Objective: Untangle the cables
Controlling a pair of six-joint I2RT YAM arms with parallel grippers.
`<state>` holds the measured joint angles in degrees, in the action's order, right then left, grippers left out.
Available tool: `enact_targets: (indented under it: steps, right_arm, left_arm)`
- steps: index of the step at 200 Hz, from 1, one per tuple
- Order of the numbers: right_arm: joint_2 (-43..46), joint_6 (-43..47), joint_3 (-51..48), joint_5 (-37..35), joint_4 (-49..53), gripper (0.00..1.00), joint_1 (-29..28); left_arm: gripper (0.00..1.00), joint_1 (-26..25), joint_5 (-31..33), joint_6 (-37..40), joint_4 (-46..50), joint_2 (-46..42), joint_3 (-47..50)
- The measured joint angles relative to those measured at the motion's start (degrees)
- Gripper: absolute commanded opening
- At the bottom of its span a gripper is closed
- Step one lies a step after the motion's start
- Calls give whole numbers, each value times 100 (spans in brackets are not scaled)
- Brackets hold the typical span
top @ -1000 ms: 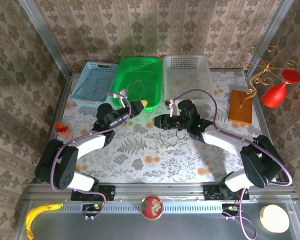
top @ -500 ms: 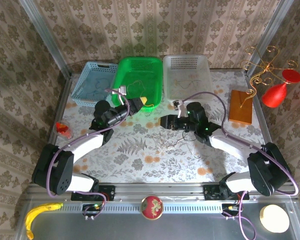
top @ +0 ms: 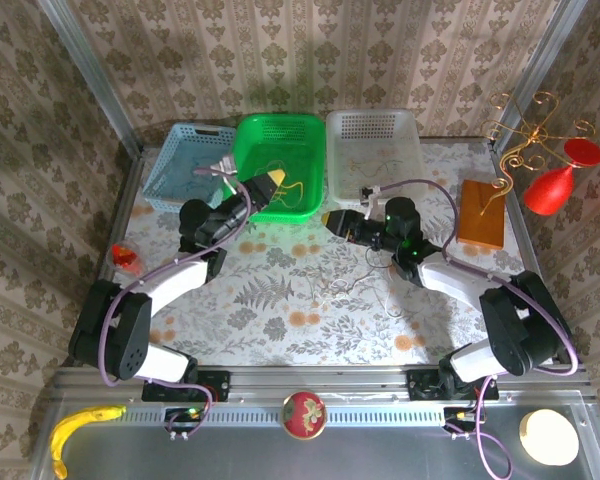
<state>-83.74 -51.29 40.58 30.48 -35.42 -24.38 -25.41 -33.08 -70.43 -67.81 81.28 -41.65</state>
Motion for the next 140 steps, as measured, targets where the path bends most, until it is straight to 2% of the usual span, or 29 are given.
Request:
enact_targets:
  steps: [18,53,89,140]
  right_arm:
    - [-116,-267,-2,2,-365,53,-83]
    - [-90,-538,-31,-98,-822,63,-446]
    - [175,-520,-52,-461,-758,71,-715]
    - [431,-245,361,-1001,-369,71,-765]
  left_arm:
    - [0,-7,42,-11,-74,0,-129]
    - [0,-22,109,52,-76,0,-190]
    - [0,-197,133,140,-35,13,-190]
    - [0,-223,140,232,72,48,-190]
